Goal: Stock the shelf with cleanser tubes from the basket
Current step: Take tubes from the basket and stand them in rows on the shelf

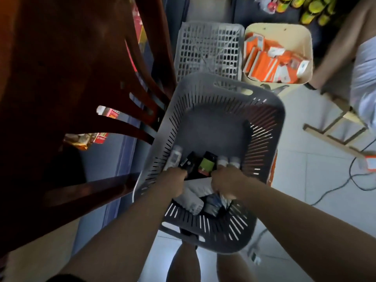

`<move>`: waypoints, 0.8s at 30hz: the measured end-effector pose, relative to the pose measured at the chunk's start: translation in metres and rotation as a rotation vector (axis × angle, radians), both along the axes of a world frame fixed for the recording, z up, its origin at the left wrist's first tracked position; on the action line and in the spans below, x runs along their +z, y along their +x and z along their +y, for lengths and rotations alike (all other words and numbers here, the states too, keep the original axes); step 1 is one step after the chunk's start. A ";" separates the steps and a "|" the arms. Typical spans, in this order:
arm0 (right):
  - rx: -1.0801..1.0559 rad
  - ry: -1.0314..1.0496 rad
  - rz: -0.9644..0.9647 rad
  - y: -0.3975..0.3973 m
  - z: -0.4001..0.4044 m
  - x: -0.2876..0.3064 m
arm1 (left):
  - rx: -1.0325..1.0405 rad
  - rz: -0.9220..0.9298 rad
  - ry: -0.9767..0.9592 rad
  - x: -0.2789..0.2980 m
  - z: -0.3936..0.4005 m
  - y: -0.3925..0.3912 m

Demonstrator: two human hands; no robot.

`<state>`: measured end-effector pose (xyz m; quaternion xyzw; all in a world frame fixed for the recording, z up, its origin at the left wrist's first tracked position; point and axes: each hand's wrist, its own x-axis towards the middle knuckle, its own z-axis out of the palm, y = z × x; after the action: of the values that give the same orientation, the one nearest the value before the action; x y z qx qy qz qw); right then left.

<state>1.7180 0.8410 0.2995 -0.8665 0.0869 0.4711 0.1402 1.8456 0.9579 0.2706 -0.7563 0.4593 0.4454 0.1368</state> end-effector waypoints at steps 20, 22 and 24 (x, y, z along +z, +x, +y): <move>-1.244 0.365 -0.501 0.034 -0.062 -0.006 | 0.166 0.222 -0.075 -0.027 0.004 0.021; -1.314 0.405 -0.476 0.035 -0.060 -0.010 | 0.237 0.272 -0.172 -0.023 0.000 0.021; -1.357 0.422 -0.459 0.034 -0.056 -0.013 | 0.391 0.331 -0.235 -0.024 -0.002 0.020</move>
<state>1.7522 0.7851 0.2864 -0.6536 0.4790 0.0951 0.5782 1.8656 0.9555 0.2463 -0.7581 0.3693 0.5246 -0.1170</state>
